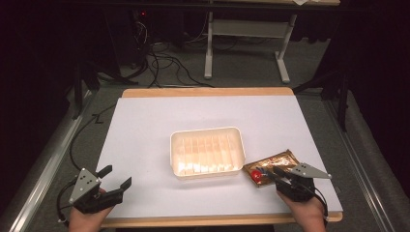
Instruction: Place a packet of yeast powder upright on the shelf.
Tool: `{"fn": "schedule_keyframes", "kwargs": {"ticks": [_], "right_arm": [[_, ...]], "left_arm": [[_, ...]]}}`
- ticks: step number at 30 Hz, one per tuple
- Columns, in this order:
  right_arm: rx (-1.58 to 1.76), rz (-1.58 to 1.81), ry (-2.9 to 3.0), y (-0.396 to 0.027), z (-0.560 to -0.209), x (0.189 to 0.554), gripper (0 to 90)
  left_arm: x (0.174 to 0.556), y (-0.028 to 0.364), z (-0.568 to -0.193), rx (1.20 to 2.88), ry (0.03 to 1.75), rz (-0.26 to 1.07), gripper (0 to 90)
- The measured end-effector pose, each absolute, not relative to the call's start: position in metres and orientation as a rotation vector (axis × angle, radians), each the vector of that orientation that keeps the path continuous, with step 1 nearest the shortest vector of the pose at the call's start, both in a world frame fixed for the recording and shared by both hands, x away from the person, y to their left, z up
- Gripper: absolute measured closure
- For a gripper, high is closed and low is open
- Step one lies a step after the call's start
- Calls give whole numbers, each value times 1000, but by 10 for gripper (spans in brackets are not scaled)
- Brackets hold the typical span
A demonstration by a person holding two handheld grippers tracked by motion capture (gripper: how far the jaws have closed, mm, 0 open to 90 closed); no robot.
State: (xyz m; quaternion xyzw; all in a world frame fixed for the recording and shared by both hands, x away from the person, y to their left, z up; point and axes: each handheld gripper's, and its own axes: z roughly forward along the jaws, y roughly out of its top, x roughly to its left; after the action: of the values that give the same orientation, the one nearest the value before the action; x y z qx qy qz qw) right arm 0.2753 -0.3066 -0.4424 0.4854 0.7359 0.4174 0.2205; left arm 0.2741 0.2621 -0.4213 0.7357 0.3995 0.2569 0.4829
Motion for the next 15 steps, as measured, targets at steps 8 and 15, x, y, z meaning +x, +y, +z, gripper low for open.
{"fn": "schedule_keyframes", "kwargs": {"ticks": [8,15], "right_arm": [[1411,1124,1913,-334,-443,281,682],[1512,1114,1824,-353,-443,284,703]], "left_arm": [[270,269,-420,1778,988,637,211],[268,273,-421,1762,1013,641,211]]}}
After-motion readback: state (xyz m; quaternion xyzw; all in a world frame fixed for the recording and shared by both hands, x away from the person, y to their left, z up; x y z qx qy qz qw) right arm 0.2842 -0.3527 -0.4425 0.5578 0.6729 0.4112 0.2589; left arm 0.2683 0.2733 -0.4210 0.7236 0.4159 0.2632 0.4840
